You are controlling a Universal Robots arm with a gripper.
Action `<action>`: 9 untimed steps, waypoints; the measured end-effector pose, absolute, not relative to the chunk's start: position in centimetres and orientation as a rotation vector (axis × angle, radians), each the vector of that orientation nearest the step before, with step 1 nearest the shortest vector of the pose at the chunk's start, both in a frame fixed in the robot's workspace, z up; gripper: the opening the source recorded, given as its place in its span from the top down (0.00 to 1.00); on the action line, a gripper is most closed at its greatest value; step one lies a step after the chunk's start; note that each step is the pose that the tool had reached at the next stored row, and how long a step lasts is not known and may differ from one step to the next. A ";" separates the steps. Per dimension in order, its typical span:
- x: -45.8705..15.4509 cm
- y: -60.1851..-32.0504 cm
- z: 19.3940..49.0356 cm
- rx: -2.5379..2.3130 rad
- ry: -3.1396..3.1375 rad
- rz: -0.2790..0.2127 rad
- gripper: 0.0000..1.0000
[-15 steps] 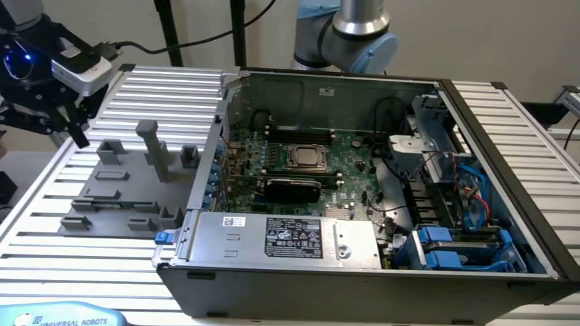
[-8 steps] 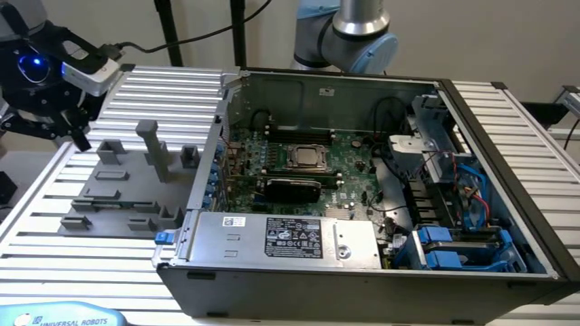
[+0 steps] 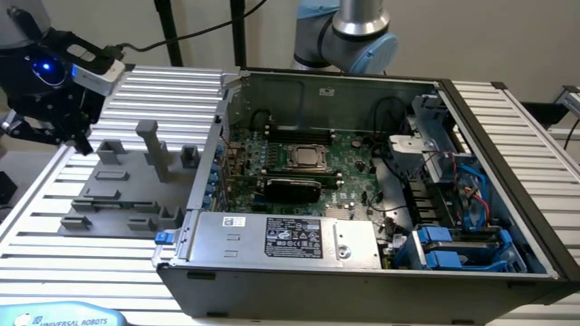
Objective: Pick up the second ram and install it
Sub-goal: 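Pick up the second ram and move it above second insertion slot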
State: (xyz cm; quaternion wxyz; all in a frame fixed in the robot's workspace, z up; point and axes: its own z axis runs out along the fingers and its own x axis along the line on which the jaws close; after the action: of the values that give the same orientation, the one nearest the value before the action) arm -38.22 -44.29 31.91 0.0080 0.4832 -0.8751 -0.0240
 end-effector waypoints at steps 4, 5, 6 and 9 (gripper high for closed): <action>-38.2 -44.3 31.5 1.608 -2.677 -0.074 0.89; -38.2 -44.3 31.4 1.632 -2.662 -0.074 0.89; -38.2 -44.3 31.3 1.656 -2.647 -0.074 0.89; -38.2 -44.3 31.0 1.726 -2.600 -0.073 0.89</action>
State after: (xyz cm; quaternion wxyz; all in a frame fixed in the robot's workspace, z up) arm -38.23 -44.28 31.00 0.0099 0.5528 -0.8330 -0.0233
